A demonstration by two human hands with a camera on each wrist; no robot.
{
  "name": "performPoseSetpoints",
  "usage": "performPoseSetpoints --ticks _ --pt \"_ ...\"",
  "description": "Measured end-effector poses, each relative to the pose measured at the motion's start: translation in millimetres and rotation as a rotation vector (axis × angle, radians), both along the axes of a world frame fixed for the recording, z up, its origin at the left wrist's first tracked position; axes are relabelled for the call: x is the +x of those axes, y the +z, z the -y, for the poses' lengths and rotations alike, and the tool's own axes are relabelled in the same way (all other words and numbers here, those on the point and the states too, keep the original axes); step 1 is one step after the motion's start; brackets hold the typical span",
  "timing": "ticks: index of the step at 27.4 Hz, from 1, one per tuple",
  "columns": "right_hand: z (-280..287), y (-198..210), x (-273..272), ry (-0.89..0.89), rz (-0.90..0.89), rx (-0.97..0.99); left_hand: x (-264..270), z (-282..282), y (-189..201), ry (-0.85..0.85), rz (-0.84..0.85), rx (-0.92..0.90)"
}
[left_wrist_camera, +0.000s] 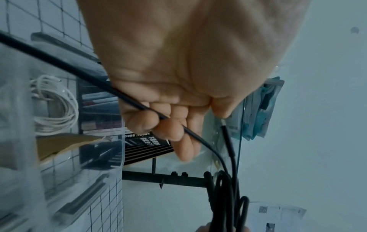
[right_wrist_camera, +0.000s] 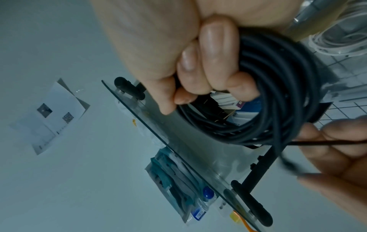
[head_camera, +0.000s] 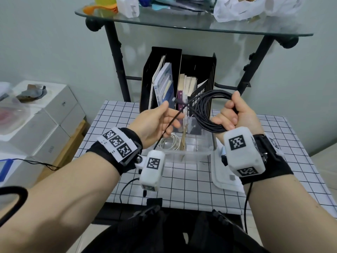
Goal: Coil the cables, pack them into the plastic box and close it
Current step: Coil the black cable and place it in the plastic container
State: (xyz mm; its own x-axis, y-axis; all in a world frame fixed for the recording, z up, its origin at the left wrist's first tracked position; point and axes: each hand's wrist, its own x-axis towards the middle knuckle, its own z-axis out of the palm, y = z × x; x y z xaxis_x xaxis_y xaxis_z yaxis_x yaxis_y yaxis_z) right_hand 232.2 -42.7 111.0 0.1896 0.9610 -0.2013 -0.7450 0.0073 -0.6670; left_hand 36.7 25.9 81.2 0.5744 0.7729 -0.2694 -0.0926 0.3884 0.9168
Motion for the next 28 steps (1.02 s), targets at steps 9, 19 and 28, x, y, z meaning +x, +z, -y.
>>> performPoseSetpoints --ticks 9,19,28 --pt "4 0 -11 -0.152 -0.121 -0.002 10 13 -7 -0.073 -0.339 0.424" --pt "-2 -10 -13 -0.277 -0.073 -0.048 20 29 7 -0.216 -0.275 0.345" --pt "0 -5 -26 -0.366 -0.064 -0.088 28 32 9 -0.215 -0.211 0.252"
